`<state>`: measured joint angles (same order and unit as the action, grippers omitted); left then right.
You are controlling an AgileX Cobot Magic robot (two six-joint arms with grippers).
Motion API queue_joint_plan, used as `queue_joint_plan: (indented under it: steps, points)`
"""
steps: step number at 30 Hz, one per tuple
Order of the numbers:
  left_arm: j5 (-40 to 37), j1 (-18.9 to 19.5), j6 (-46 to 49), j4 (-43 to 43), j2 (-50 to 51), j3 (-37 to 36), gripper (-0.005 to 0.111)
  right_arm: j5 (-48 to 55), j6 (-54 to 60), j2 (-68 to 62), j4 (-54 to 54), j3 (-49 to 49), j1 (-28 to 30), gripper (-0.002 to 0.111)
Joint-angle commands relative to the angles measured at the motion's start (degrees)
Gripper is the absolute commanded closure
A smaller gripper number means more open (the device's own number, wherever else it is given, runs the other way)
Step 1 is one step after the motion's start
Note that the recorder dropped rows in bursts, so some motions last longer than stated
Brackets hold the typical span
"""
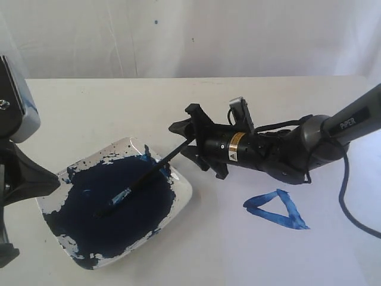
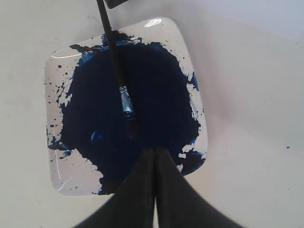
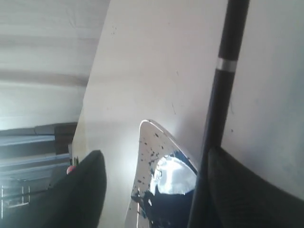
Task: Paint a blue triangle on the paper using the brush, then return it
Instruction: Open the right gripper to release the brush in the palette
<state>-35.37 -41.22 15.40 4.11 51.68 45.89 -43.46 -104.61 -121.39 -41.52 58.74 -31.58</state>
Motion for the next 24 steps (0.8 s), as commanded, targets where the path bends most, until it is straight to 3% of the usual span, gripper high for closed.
queue_joint_plan:
  steps: [1,5,7,9,11,15,18,24]
  points:
    - [-0.30,0.00,-0.49,-0.67,-0.42,-0.27,0.107,-2.31,-8.65,2.70,-15.70,0.07,4.00,0.049]
    - [-0.30,0.00,-0.49,-0.67,-0.42,-0.27,0.107,-9.12,-14.21,5.54,-26.50,0.07,7.92,0.053]
    - [-0.30,0.00,-0.49,-0.67,-0.42,-0.27,0.107,-14.80,-13.50,7.21,-30.31,0.07,9.34,0.062]
    - [-0.30,0.00,-0.49,-0.67,-0.42,-0.27,0.107,-20.59,-11.77,8.55,-33.31,0.07,9.88,0.082]
    - [-0.30,0.00,-0.49,-0.67,-0.42,-0.27,0.107,-26.50,-9.06,9.90,-34.75,-0.04,9.92,0.109]
    - [-0.19,0.00,-0.49,-0.70,-0.42,-0.27,0.107,-26.50,4.32,13.23,-34.77,-0.04,9.92,0.108]
    - [-0.19,0.00,-0.49,-0.70,-0.42,-0.27,0.107,-15.34,15.52,15.85,-35.02,-0.04,9.92,0.108]
    - [0.77,0.00,-0.31,0.39,-0.42,-0.27,0.107,-7.04,17.40,16.26,-35.02,-0.04,9.92,0.108]
